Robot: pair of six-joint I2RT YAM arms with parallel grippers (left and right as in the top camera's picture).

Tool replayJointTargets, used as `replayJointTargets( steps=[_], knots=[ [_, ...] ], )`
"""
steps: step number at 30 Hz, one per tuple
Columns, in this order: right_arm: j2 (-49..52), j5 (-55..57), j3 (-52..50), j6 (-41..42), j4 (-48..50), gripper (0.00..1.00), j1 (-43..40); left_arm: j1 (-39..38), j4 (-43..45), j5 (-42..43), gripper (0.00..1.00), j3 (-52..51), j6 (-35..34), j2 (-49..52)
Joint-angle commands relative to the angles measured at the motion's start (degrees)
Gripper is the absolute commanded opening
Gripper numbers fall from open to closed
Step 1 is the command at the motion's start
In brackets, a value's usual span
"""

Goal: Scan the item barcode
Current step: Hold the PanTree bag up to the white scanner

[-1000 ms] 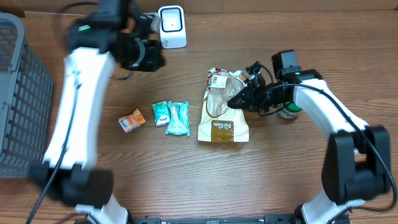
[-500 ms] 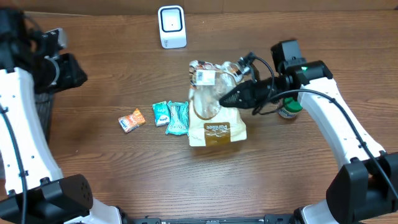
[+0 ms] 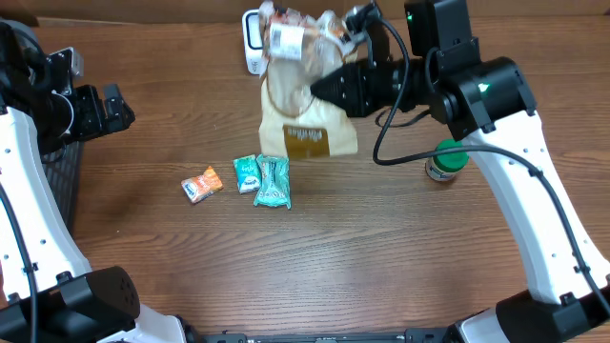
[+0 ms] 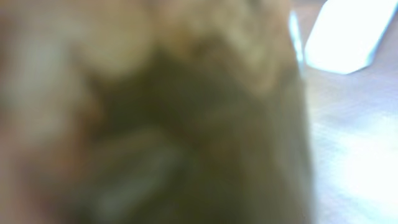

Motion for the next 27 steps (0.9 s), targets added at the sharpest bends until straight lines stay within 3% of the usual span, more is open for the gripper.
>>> replayJointTargets(
  steps=[1, 6, 14, 22, 27],
  knots=[
    [-0.42, 29.53, 1.51, -0.72, 4.09, 0.04, 3.96, 0.09, 0.11, -3.04, 0.99, 0.07, 1.14, 0.07],
    [6.51, 51.91, 1.51, -10.38, 15.65, 0.04, 8.72, 0.09, 0.11, -3.02, 0.99, 0.07, 1.11, 0.07],
    [20.44, 65.75, 1.51, -31.43, 38.29, 0.04, 9.53, 0.09, 0.13, -2.99, 0.99, 0.07, 1.11, 0.07],
    [36.24, 68.89, 1.51, -55.63, 61.27, 0.04, 9.55, 0.09, 0.13, -2.99, 1.0, 0.07, 1.11, 0.07],
    [41.64, 69.33, 1.51, -61.09, 67.21, 0.04, 9.86, 0.09, 0.13, -3.02, 1.0, 0.07, 1.11, 0.07]
  ],
)
